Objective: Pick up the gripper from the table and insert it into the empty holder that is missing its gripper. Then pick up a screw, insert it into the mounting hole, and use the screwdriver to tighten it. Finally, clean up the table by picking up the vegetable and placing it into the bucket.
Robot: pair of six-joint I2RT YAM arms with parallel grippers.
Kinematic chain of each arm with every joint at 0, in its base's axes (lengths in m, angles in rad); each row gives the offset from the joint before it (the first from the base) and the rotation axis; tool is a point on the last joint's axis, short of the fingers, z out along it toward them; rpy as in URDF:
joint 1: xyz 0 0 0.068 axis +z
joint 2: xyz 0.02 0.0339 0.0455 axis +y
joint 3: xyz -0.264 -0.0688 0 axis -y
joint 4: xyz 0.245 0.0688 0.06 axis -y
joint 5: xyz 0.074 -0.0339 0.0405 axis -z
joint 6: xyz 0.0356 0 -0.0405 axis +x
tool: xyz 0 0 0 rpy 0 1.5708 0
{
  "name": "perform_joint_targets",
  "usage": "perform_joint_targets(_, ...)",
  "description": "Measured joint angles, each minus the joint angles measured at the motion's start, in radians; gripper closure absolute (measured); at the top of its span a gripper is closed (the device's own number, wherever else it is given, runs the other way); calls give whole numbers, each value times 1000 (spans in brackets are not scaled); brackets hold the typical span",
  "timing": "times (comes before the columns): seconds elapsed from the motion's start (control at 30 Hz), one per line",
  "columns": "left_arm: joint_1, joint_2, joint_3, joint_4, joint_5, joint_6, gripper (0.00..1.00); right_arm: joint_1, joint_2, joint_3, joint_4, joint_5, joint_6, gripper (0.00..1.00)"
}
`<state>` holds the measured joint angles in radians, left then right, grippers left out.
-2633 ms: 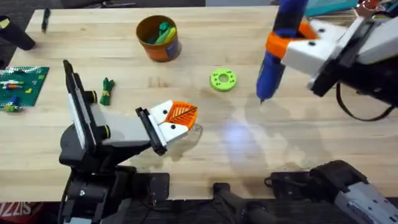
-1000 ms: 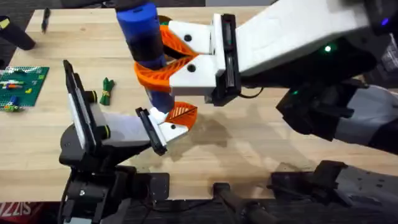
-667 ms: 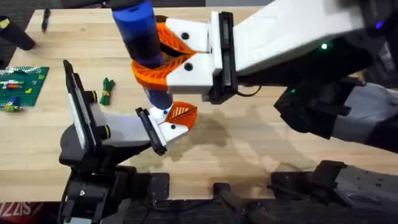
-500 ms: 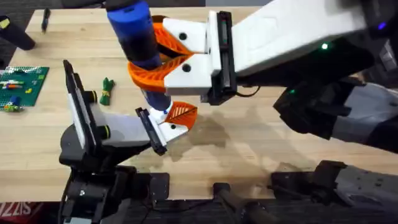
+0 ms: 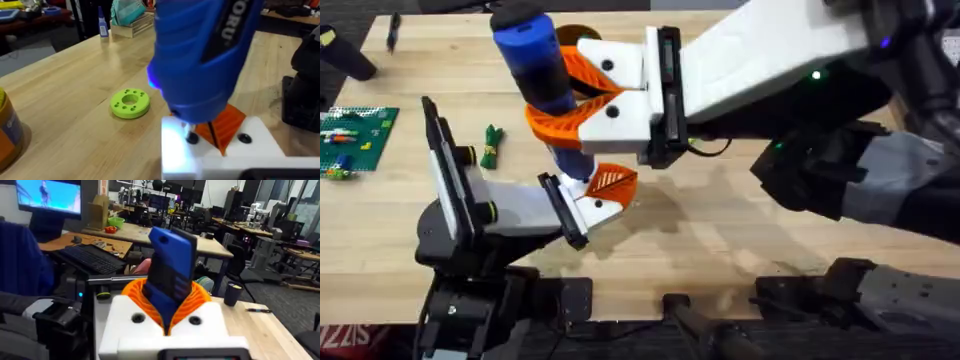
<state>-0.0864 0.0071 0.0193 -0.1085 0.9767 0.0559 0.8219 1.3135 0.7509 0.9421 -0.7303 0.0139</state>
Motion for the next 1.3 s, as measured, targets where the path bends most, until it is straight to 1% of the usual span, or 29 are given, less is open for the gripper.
perform_joint_targets(1.03, 0, 0, 0, -1, 4, 0, 999, -1, 0, 13, -46, 4, 1, 974)
perform_joint_targets(1.17, 0, 0, 0, 0, 4, 0, 999, -1, 0, 13, -34, 3, 1, 974)
perform_joint_targets(1.3, 0, 0, 0, 0, 4, 0, 999, -1, 1, 13, 23, 3, 1, 974)
